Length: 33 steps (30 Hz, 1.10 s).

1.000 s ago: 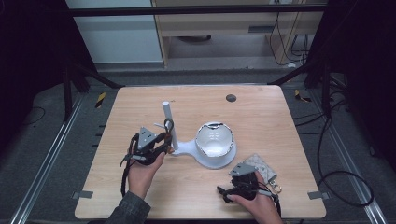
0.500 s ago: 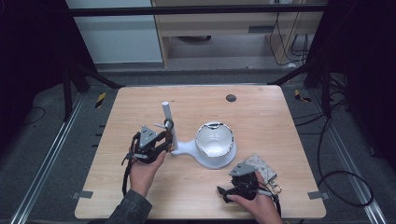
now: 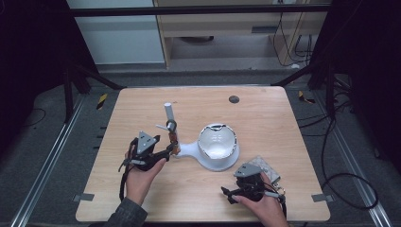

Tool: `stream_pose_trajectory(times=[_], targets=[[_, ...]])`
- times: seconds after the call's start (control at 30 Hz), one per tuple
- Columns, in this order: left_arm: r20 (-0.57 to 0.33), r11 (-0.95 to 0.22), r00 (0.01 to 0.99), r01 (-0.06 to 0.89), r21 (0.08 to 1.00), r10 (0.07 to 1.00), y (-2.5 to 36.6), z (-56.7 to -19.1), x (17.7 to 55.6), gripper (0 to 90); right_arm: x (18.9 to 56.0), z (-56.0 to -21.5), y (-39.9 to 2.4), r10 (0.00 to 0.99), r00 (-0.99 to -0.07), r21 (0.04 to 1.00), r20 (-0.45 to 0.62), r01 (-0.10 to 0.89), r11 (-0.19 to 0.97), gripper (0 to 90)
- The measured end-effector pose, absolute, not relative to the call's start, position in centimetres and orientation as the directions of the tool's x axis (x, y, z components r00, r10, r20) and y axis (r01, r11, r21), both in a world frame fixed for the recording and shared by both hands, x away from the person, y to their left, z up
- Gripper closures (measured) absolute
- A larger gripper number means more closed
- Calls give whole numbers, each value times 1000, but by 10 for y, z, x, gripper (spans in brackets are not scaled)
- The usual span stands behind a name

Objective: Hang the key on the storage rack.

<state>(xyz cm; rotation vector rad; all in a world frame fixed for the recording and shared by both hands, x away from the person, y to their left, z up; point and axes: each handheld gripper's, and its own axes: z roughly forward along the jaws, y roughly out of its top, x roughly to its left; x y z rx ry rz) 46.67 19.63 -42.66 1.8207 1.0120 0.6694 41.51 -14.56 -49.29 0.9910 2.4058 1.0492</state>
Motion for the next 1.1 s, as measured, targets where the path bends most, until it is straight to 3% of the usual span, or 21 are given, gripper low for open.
stream_pose_trajectory(times=[0.03, 0.1, 0.2, 0.37, 0.67, 1.1], targets=[[23, -265, 532, 382, 885, 846, 202, -430, 465, 303, 415, -482, -148, 721, -692, 728, -41, 474, 495, 67], [23, -270, 534, 390, 880, 845, 205, -432, 464, 275, 415, -477, -150, 724, -688, 713, -51, 483, 509, 70], [34, -327, 559, 434, 840, 829, 214, -444, 463, 157, 421, -459, -158, 731, -673, 656, -108, 504, 561, 77], [24, -342, 564, 466, 816, 826, 222, -457, 467, 89, 427, -442, -172, 737, -653, 612, -173, 515, 600, 75], [22, -360, 560, 501, 787, 828, 241, -473, 478, 63, 432, -418, -203, 753, -622, 558, -214, 555, 617, 61], [30, -390, 545, 559, 732, 838, 252, -487, 486, 62, 434, -415, -239, 797, -585, 538, -148, 629, 561, 126]])
